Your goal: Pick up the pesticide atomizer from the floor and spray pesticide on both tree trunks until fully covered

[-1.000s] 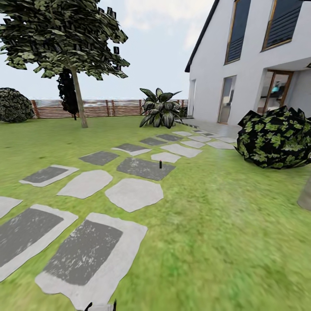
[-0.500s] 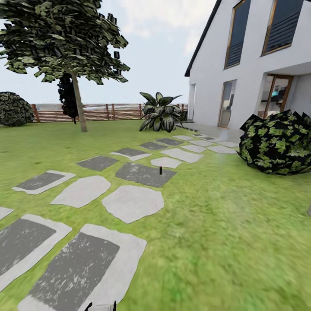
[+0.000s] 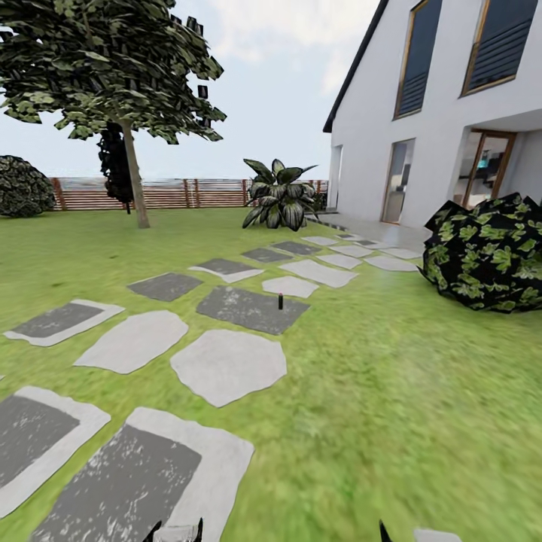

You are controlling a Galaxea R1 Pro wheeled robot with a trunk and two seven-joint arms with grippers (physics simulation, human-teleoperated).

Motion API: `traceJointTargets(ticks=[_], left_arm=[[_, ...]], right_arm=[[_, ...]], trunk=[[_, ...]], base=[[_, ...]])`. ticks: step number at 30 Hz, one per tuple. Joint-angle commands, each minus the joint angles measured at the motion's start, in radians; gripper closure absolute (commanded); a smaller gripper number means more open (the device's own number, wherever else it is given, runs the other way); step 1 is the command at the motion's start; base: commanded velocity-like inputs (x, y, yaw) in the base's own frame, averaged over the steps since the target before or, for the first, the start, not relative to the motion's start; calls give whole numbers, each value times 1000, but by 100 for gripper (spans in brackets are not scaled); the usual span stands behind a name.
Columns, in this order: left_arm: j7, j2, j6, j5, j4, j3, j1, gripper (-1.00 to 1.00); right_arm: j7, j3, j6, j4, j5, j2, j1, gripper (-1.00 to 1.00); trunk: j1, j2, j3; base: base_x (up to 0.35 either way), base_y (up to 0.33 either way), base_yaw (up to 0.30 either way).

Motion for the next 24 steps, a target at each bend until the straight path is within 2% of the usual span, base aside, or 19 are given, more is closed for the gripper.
traceJointTargets(ticks=[1,2,7,8,11,14,18,20,24], left_arm=[[0,0,-3,3,-13,0,-2,-100],[0,0,-2,3,-31,0,-3,-100],[3,0,21,1,-229,0,-27,-100],[3,-1,79,2,-317,0,-49,-100],[2,-3,157,2,-385,-1,-63,-100],[1,-4,179,3,-399,-2,-66,-100],[0,-2,189,4,-357,-1,-67,-100],[0,-1,189,3,-339,0,-67,-100],[0,1,188,2,-322,0,-67,-100]], right_arm=[[3,-1,-6,1,-1,1,0,-100],[3,-1,-7,1,-1,1,0,-100],[1,-1,-9,2,-1,0,0,-100],[1,-2,-9,2,-1,-1,0,-100],[1,-2,-8,2,-1,-2,0,-100],[2,-2,-6,0,-1,-3,0,-100],[1,-4,17,-50,-2,-3,0,-100],[2,-4,49,-76,-3,-3,0,-100],[4,-4,169,-127,-5,-6,0,-100]], trunk=[[0,0,-1],[0,0,-1],[0,0,-1],[0,0,-1],[0,0,-1],[0,0,-1],[0,0,-1],[0,0,-1],[0,0,-1]], base=[[327,0,0],[327,0,0],[327,0,0],[328,0,0],[328,0,0],[328,0,0],[329,0,0],[329,0,0],[329,0,0]])
